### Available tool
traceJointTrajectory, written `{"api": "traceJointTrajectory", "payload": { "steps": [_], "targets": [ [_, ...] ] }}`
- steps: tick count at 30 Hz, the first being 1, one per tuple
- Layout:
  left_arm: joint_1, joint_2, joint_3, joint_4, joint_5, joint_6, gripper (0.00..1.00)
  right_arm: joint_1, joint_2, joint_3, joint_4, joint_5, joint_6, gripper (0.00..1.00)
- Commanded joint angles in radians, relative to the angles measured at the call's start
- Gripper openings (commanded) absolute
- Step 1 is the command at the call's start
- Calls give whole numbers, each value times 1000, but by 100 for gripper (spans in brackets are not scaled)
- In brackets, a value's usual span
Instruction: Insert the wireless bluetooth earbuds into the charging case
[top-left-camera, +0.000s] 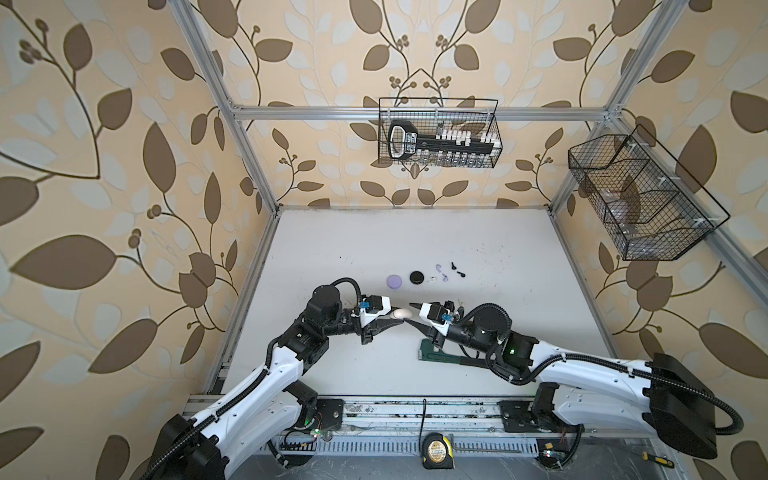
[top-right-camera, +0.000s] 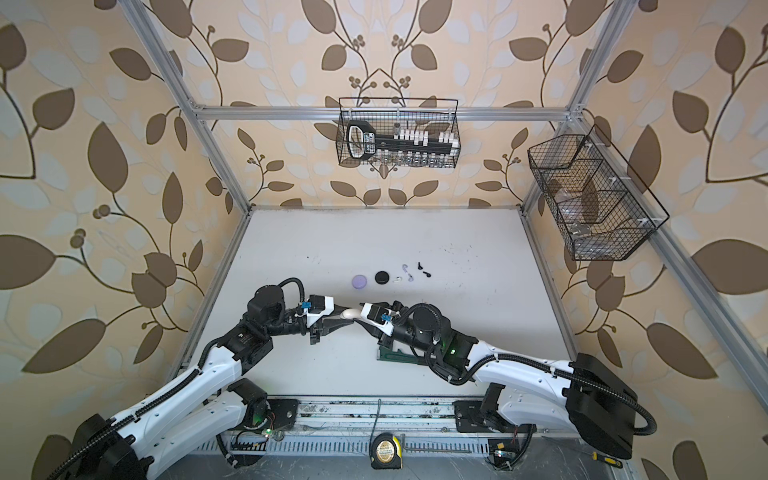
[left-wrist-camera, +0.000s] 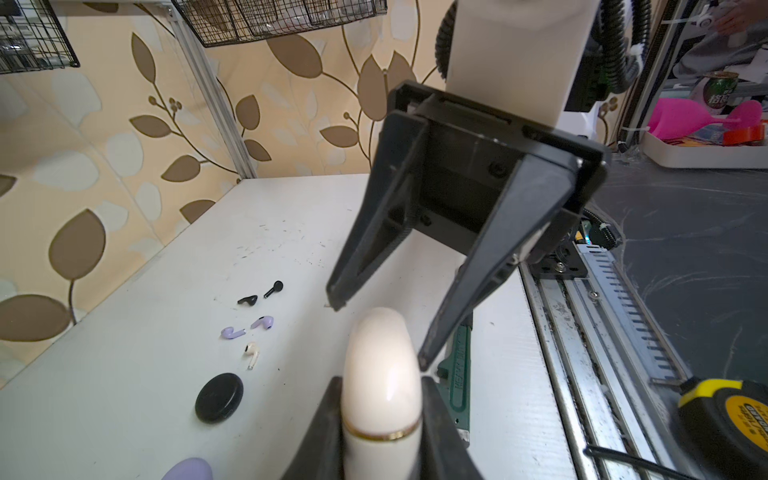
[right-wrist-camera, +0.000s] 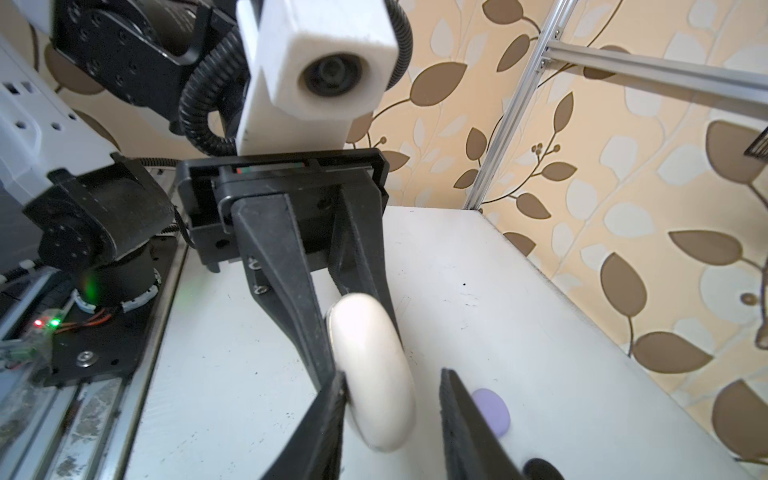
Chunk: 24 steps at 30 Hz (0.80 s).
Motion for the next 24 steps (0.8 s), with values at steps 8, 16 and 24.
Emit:
{"api": "traceJointTrajectory", "payload": {
  "steps": [8,16,24],
  "targets": [
    [-28,-11,24,-6,152,21,0,-42,-12,5,73,136,18,33],
    [-27,-10,24,-7,151,22,0,-49,-22,-6,98,154,37,33],
    [-27,-10,24,-7,151,22,0,-51,-15,-7,111,154,48,33]
  ]
}}
